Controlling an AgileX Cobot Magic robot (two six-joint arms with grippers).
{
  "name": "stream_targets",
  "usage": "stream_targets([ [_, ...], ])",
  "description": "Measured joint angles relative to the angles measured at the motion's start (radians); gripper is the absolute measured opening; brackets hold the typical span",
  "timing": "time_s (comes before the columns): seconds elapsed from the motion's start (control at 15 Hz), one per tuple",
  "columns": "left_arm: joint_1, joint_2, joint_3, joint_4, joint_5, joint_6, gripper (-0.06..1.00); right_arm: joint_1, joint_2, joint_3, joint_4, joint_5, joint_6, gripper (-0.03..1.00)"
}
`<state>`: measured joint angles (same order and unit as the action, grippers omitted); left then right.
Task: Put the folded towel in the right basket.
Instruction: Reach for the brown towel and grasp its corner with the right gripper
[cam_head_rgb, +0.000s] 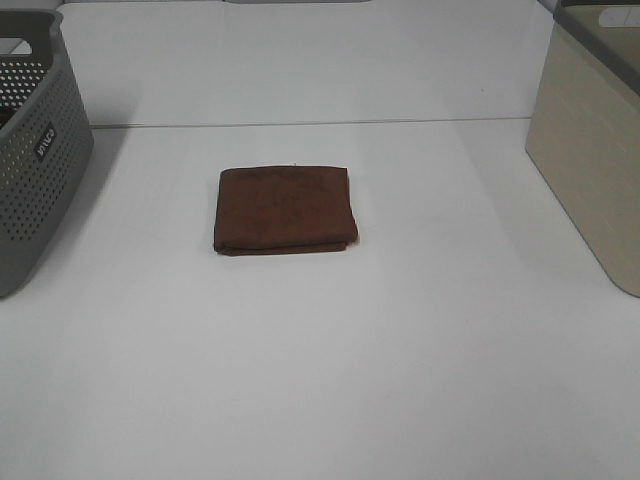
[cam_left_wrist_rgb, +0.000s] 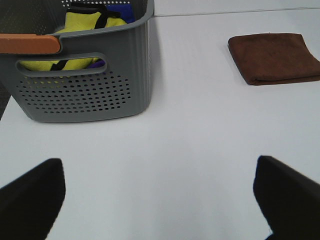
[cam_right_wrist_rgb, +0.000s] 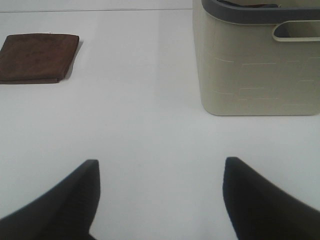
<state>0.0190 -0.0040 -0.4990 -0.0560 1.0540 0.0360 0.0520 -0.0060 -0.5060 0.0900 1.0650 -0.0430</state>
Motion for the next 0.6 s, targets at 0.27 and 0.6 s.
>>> stream_targets([
  [0.27,0.0,0.0,0.0,0.0,0.0,0.0,0.97,0.0,0.0,0.0,0.0,0.0,0.0,0.66],
  [0.6,0.0,0.0,0.0,0.0,0.0,0.0,0.97,0.0,0.0,0.0,0.0,0.0,0.0,0.66],
])
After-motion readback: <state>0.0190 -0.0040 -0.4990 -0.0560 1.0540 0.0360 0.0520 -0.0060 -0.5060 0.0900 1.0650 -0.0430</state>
